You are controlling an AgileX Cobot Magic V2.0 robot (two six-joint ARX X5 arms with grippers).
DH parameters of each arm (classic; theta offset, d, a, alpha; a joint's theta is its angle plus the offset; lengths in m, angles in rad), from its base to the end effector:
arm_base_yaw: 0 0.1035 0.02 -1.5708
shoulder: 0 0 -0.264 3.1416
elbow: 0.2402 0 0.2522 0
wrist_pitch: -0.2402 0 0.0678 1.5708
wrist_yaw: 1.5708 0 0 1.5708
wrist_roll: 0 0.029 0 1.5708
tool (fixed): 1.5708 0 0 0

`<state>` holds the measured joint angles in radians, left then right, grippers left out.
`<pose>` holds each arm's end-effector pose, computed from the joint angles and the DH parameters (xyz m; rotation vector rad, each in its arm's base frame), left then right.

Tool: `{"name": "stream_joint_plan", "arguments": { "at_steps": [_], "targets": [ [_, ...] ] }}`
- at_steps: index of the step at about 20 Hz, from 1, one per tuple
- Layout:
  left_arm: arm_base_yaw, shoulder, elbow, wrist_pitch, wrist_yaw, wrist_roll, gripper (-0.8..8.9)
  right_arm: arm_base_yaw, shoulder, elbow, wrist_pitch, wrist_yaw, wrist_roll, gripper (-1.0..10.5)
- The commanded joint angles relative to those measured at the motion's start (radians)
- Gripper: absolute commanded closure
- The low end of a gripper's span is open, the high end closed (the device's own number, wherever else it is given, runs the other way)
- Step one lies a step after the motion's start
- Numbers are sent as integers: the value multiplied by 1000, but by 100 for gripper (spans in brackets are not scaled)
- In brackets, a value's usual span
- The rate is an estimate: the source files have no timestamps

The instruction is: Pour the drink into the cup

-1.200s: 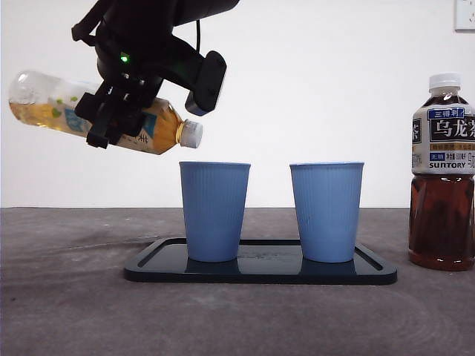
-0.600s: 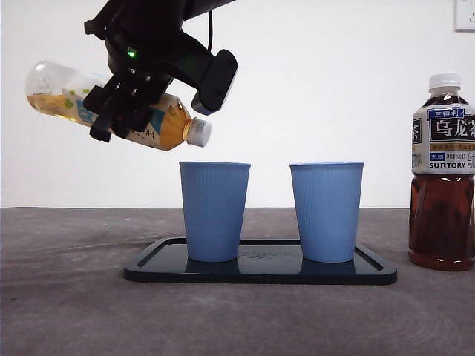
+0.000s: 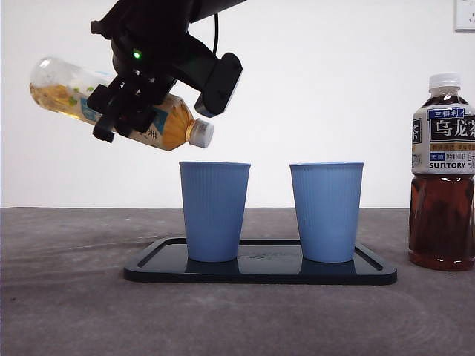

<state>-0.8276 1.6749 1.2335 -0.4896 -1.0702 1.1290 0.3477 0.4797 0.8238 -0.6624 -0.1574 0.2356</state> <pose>0.2510 -0.2356 0.2501 1.8496 0.6587 -0.1147 0.0810 0.0342 0.3343 0.1981 0.3775 0.4604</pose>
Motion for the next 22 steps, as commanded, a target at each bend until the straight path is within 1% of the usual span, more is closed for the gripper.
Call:
{"name": "stream_joint_plan", "arguments": {
  "at_steps": [1,3,5,7,9,11,12,15,17,19,22],
  "targets": [
    [-3,-7,21,21,-25,-219,727,6,2,12,11,0,-7,490],
    [-3,-13,21,26,-21,-374,728,6,2,12,11,-1,-7,490],
    [-3,-25,21,25,0,-509,728,6,2,12,10,-1,-7,490],
    [-3,-46,21,14,48,-644,728,6,2,12,10,-2,-7,490],
    [-3,-76,21,4,121,-776,728,6,2,12,10,-4,-7,490],
    [1,-108,21,4,182,-869,728,6,2,12,10,-4,-7,490],
    [6,-127,21,4,212,-909,728,6,2,12,10,-4,-7,490],
    [17,-179,21,-10,294,-991,731,6,2,12,10,-4,-8,490],
    [29,-214,20,-21,351,-1039,766,6,2,12,10,-4,-8,490],
    [46,-246,20,-21,425,-1073,798,6,2,12,10,-3,-8,490],
    [89,-295,13,-18,549,-1126,797,6,2,12,10,-4,-8,490]
  ]
}}
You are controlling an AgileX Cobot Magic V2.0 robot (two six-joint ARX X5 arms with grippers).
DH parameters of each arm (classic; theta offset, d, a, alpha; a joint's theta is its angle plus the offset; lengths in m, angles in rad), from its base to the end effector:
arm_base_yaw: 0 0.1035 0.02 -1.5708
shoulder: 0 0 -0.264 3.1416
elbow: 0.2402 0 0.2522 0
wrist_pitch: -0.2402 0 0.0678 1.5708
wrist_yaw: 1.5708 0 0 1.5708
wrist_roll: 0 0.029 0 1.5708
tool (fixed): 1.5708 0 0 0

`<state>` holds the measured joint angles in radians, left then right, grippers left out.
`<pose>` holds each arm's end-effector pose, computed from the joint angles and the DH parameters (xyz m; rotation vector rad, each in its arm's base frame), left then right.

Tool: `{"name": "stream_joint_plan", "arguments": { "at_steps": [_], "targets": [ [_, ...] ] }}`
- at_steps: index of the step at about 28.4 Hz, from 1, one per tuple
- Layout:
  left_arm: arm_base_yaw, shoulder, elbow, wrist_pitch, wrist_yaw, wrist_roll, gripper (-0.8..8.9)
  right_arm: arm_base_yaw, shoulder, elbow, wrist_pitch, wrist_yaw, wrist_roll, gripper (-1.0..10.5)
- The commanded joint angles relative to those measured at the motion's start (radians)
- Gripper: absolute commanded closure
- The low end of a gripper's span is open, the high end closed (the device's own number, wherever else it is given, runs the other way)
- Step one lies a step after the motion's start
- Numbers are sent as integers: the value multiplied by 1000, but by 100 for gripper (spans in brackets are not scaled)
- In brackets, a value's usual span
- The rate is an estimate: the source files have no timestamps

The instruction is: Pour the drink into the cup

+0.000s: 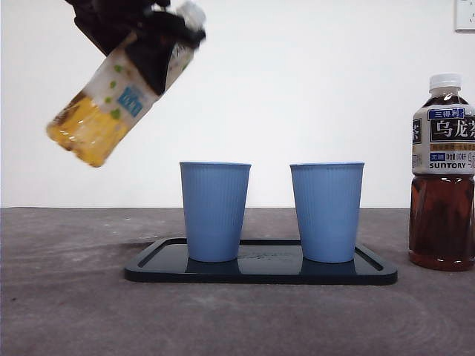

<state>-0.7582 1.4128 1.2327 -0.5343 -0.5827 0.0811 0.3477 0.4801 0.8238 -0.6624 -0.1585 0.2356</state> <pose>0.2286 -0.1945 0.3191 0.5232 0.5550 -0.1912 0.0810 0.0342 0.3342 0.1982 0.3780 0.4615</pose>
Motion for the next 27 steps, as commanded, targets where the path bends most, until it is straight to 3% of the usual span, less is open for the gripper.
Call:
{"name": "stream_joint_plan", "arguments": {
  "at_steps": [1,4,8,16,21,27],
  "targets": [
    [36,-48,10,27,94,-92,797,6,2,12,10,-3,-8,490],
    [84,-93,-29,70,141,-118,796,6,2,12,10,-2,-8,490],
    [157,-183,-176,237,212,-145,796,6,2,12,11,-2,-8,490],
    [233,-282,-499,645,222,-209,796,6,2,12,26,2,-8,490],
    [251,-270,-603,768,222,-289,795,6,2,12,26,2,-7,490],
    [266,-233,-682,900,222,-303,796,6,2,12,26,2,-8,490]
  ]
}}
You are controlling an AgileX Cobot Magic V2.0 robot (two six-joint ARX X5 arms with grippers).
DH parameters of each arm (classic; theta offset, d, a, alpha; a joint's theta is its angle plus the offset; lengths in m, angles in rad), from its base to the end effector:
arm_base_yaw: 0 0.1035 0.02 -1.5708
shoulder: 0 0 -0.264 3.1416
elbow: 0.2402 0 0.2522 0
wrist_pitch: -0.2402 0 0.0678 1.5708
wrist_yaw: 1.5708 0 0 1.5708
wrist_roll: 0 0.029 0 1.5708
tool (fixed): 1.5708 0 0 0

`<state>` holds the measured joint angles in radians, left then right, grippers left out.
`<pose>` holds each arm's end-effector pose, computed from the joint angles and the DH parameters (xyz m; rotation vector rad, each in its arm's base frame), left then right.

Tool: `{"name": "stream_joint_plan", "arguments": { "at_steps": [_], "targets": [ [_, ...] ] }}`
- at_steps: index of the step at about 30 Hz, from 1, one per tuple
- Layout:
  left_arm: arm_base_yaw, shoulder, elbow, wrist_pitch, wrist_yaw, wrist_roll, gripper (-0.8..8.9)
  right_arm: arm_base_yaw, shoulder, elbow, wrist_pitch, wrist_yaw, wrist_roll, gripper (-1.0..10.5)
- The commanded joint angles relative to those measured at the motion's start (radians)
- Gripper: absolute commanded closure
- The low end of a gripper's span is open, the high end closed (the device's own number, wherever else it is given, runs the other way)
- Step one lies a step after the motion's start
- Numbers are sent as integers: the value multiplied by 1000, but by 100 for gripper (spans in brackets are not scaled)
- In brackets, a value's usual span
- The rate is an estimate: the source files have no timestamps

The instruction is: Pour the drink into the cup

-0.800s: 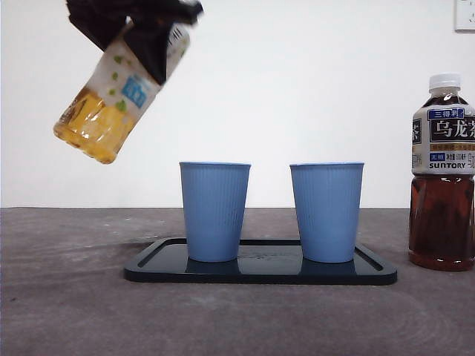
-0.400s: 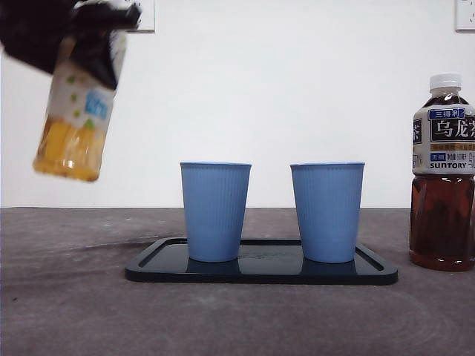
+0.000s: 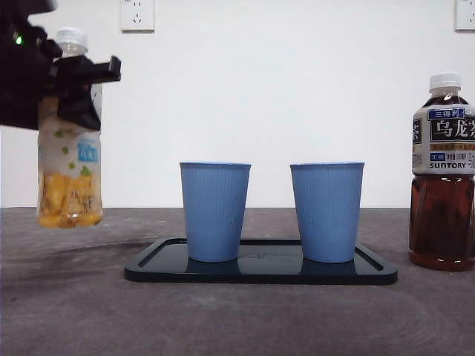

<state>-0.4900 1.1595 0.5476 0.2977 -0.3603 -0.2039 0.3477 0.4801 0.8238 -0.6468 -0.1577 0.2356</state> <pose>0.2163 -0.1038 0.2245 -0.0725 0.2979 -0.0988 0.0815 0.0344 0.3357 0.1997 0.3624 0.4630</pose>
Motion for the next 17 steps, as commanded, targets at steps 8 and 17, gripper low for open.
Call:
{"name": "stream_joint_plan", "arguments": {
  "at_steps": [8,17],
  "targets": [
    [-1,141,-15,210,31,-6,796,6,2,12,10,1,-7,490],
    [-1,230,-15,276,31,35,794,6,2,12,10,1,-3,490]
  ]
}}
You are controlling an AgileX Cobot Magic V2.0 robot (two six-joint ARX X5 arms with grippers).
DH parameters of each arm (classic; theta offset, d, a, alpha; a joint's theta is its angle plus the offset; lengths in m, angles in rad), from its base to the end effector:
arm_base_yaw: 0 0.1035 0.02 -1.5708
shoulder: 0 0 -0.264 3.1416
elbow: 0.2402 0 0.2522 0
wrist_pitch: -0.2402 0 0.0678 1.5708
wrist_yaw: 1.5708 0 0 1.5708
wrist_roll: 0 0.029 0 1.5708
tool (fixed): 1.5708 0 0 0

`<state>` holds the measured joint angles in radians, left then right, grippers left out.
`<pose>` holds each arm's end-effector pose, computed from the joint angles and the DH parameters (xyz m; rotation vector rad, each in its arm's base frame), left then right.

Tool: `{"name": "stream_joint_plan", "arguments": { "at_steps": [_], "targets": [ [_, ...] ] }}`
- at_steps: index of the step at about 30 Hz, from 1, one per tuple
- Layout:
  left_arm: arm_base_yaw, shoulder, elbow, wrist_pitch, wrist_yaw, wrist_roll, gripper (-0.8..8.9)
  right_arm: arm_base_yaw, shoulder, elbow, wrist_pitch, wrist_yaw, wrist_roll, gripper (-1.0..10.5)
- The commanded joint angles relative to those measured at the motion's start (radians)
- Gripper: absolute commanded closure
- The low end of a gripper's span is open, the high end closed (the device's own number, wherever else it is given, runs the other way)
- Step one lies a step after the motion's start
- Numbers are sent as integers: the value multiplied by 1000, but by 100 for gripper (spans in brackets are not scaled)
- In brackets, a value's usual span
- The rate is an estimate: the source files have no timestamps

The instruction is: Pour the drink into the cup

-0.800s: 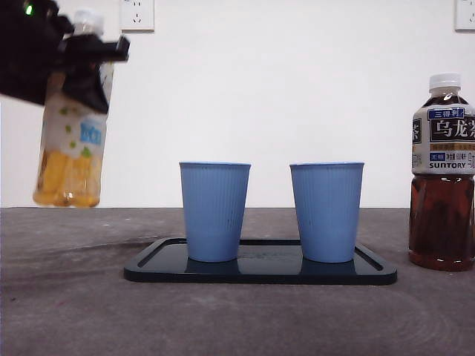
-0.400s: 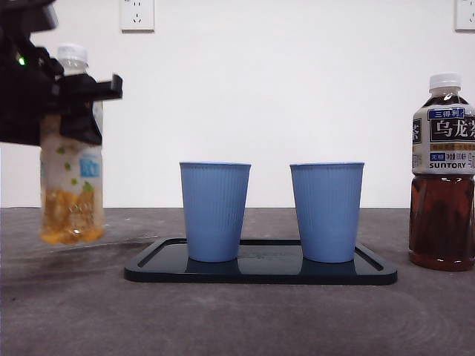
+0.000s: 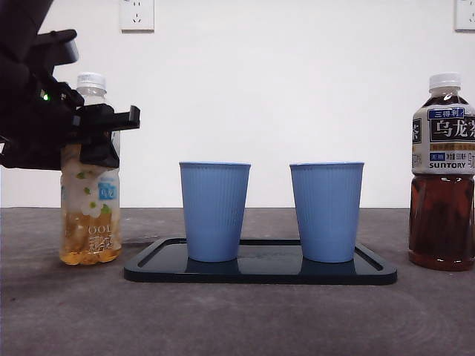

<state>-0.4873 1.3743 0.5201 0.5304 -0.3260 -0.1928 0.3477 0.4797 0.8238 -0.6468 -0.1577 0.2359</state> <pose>0.2384 -0.1158 0.1868 -0.0627 0.3116 -0.1304 0.0814 0.0343 0.3357 0.2001 0.3620 0.4630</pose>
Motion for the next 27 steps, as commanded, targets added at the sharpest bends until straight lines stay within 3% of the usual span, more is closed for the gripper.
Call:
{"name": "stream_joint_plan", "arguments": {
  "at_steps": [1,8,15,18,27],
  "targets": [
    [-4,18,13,43,-4,25,794,6,2,12,10,1,-4,490],
    [-4,19,13,39,-4,50,772,6,2,12,10,1,-3,490],
    [-5,3,13,6,-4,50,454,6,2,12,10,1,-3,490],
    [-10,-14,13,-16,-4,48,375,6,2,12,10,1,-3,490],
    [-42,-176,15,-197,-4,-3,339,6,2,12,10,1,-3,490]
  ]
}}
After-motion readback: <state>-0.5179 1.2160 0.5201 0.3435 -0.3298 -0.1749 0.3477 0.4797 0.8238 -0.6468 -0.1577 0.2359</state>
